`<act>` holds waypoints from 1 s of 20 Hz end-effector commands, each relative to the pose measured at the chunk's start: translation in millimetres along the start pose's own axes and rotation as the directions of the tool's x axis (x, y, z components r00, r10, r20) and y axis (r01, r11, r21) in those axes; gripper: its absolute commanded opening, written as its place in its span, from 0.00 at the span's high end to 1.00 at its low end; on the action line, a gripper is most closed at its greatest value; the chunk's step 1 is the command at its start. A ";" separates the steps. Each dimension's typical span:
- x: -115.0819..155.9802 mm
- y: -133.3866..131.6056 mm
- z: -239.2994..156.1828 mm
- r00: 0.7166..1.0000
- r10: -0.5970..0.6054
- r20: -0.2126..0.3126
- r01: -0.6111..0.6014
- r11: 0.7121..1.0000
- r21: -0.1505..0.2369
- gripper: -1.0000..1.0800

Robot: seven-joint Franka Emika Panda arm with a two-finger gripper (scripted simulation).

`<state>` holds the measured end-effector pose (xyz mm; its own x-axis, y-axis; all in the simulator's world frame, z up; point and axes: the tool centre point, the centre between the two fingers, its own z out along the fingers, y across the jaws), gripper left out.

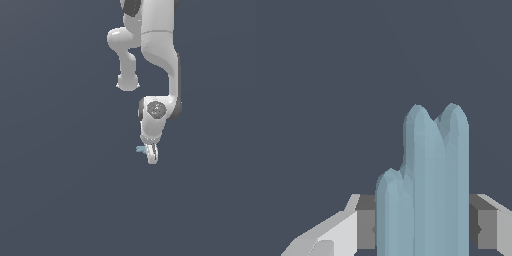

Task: Pick up the object and move it to a goal position.

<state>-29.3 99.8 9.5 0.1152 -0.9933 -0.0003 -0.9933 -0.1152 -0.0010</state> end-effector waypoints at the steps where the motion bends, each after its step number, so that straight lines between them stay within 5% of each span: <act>1: -0.1 0.5 0.6 1.000 0.000 0.000 0.000 1.000 -0.001 1.00; 11: -0.1 -4.0 -10.2 1.000 0.000 0.000 0.000 1.000 0.000 1.00; 20: 0.7 -24.9 -61.9 1.000 0.001 -0.001 -0.001 1.000 0.000 1.00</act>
<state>-9.1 101.7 60.0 0.1149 -0.9934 0.0008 -0.9934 -0.1149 -0.0002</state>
